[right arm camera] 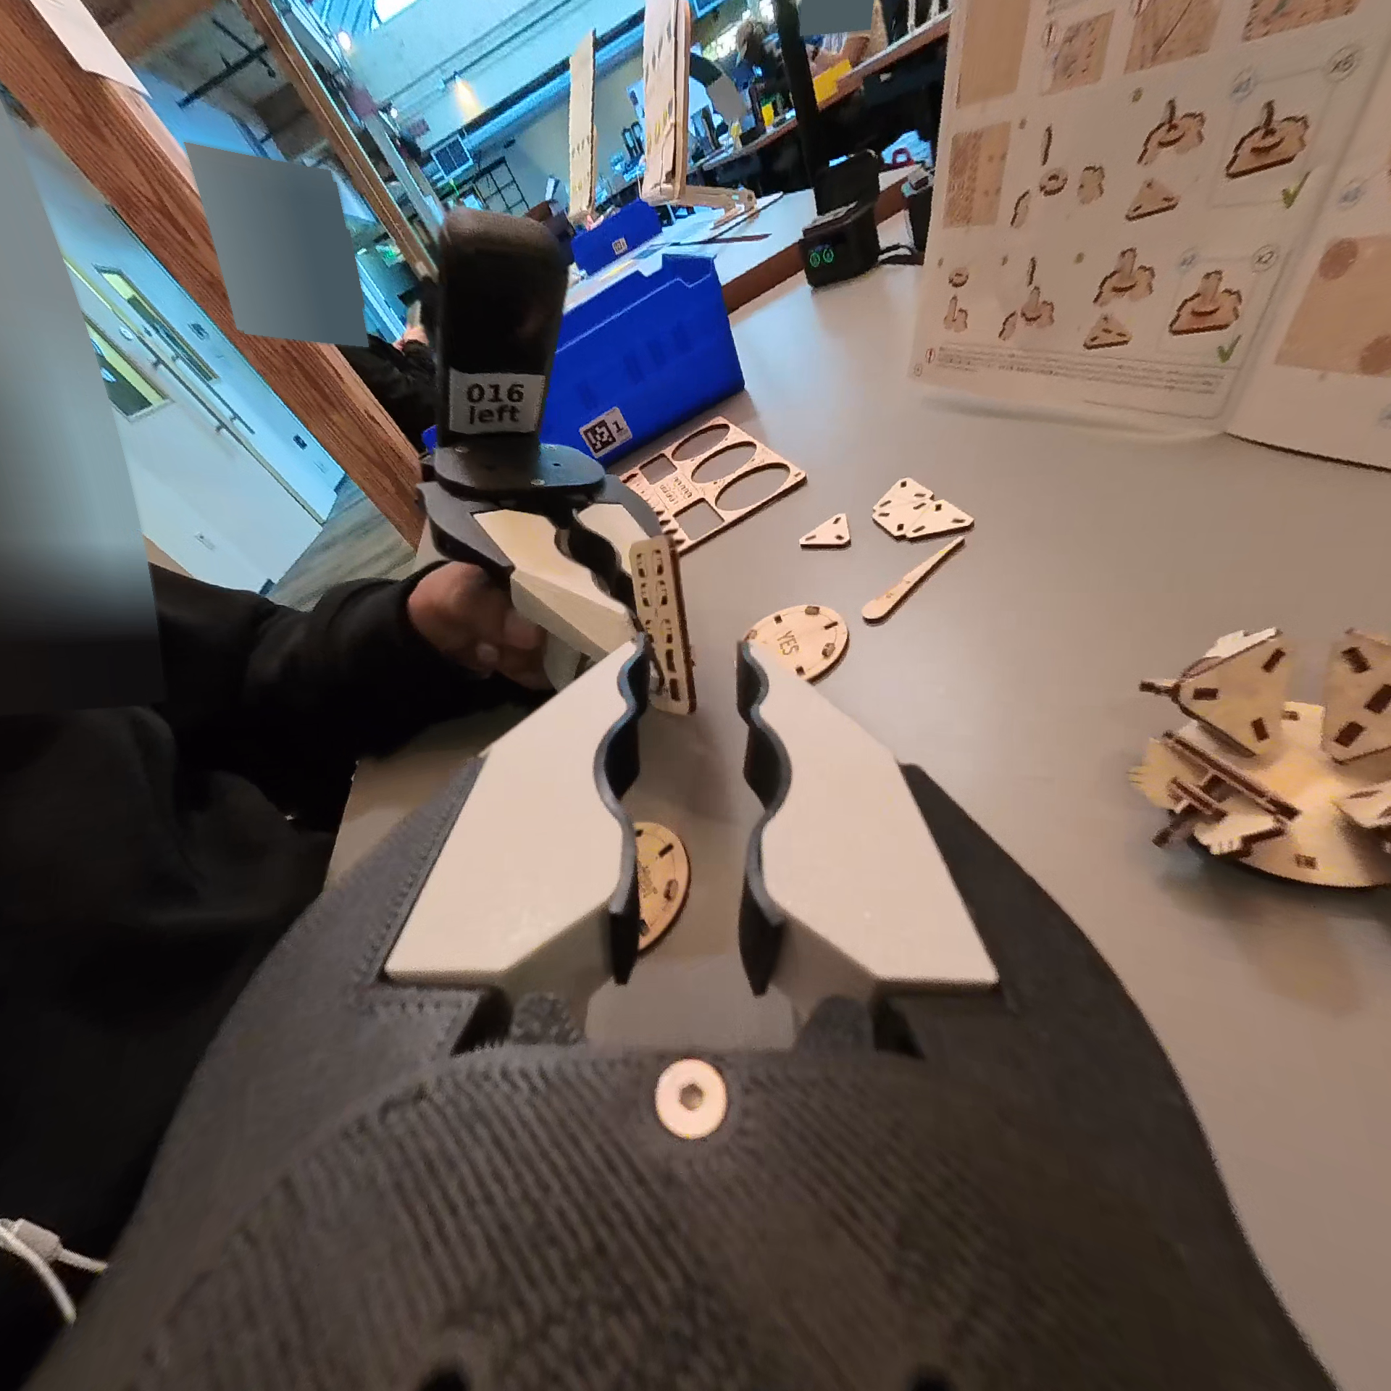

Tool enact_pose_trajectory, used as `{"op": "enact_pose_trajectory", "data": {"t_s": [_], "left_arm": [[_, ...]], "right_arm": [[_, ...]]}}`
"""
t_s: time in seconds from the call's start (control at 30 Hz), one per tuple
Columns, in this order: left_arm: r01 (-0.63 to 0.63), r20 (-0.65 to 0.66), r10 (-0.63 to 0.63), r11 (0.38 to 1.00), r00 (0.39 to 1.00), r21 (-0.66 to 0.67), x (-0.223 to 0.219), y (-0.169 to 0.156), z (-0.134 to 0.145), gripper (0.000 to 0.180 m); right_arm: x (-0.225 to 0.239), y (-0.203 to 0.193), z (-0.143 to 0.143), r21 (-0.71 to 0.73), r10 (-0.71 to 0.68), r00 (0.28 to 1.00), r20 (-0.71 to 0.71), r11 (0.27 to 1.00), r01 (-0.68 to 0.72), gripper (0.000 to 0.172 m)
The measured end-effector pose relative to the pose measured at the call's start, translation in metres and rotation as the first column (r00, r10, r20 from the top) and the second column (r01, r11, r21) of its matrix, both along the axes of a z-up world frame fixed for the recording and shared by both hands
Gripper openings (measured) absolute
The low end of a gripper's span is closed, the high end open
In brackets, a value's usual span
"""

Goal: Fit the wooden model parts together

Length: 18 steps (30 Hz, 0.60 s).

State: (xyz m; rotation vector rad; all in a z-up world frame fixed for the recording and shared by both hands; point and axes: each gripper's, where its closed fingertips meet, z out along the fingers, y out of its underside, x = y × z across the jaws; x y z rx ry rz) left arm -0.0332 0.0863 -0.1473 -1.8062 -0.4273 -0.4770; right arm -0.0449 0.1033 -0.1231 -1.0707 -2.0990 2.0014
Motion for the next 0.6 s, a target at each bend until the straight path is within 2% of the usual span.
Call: {"op": "enact_pose_trajectory", "data": {"t_s": [0.17, 0.27, 0.33, 0.43, 0.5, 0.6], "left_arm": [[0.039, 0.067, -0.042, 0.998, 0.997, 0.050, 0.004, -0.001, 0.005, 0.000], [0.070, 0.169, -0.096, 0.986, 0.981, 0.154, 0.008, -0.003, 0.019, 0.000], [0.073, 0.287, -0.152, 0.960, 0.946, 0.269, 0.007, -0.008, 0.035, 0.000], [0.059, 0.449, -0.282, 0.892, 0.848, 0.449, 0.003, -0.019, 0.060, 0.000], [0.064, 0.494, -0.347, 0.862, 0.797, 0.502, 0.005, -0.023, 0.067, 0.000], [0.099, 0.514, -0.409, 0.844, 0.754, 0.528, 0.015, -0.021, 0.070, 0.000]], "right_arm": [[0.003, -0.007, -0.002, -0.004, 0.033, 0.999, 0.012, 0.999, -0.033, 0.024], [0.008, -0.012, 0.001, -0.022, 0.079, 0.997, 0.001, 0.997, -0.079, 0.028], [0.014, -0.014, 0.004, 0.042, 0.117, 0.989, -0.090, 0.993, -0.113, 0.028], [0.015, -0.012, 0.007, 0.179, 0.116, 0.957, -0.267, 0.981, -0.069, 0.027], [0.016, -0.013, 0.014, 0.212, 0.100, 0.919, -0.382, 0.977, -0.018, 0.027], [0.019, -0.020, 0.024, 0.233, 0.079, 0.846, -0.527, 0.971, 0.054, 0.027]]}}
